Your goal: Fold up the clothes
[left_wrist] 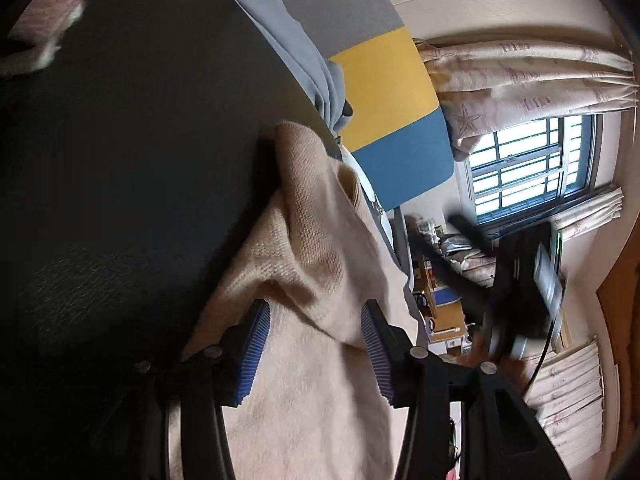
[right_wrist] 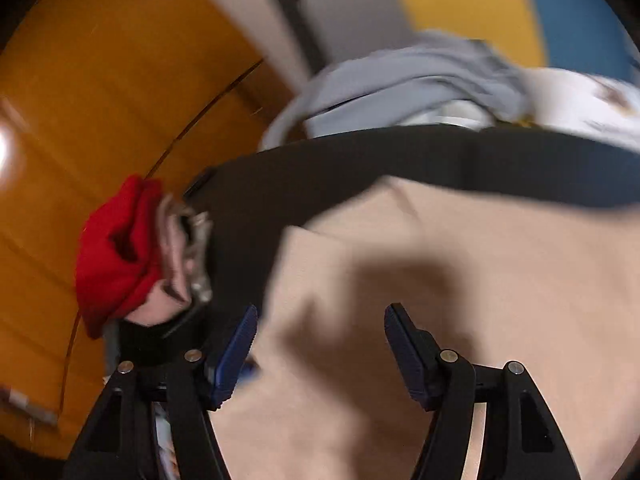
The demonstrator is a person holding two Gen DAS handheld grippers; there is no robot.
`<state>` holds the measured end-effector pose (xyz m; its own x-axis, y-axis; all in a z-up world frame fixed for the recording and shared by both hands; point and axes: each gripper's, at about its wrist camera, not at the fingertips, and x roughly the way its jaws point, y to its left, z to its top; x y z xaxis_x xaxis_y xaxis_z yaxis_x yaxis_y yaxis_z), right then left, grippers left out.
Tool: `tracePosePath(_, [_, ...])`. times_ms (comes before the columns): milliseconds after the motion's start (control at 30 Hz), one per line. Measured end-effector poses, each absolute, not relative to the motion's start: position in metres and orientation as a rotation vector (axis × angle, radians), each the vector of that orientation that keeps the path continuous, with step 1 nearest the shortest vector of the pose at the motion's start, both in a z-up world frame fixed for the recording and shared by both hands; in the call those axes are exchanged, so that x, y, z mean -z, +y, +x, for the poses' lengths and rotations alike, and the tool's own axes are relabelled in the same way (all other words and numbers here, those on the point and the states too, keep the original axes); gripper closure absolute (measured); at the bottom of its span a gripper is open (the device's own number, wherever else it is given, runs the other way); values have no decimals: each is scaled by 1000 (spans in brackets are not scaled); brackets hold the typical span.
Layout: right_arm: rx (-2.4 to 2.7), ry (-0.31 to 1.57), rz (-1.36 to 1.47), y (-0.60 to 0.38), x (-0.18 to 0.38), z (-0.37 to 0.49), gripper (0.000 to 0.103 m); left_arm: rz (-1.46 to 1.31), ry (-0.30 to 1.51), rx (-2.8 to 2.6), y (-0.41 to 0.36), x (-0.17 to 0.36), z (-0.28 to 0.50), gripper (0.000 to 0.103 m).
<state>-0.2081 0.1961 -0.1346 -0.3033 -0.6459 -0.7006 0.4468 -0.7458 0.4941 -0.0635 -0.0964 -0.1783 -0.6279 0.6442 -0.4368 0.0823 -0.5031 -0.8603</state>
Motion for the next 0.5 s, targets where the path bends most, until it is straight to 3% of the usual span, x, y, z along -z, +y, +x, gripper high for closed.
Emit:
tracePosePath(167, [1955,45,1366,122,139,-270,36,-1060,-1324,-2236,-95,178,-67,54])
tracePosePath(400, [1750,259,1546,67,181,-309,36,-1024,-1363,-2250,-95,180,-82,55])
tracePosePath(467, [1692,315,1563,59,191,-304,59,-1019,-1342,-2256,-93,180,-86,65])
tracePosePath(500, [1682,335,1553,56,191,-300,95,-1024,-1327,-2288,-93,179,-86,74])
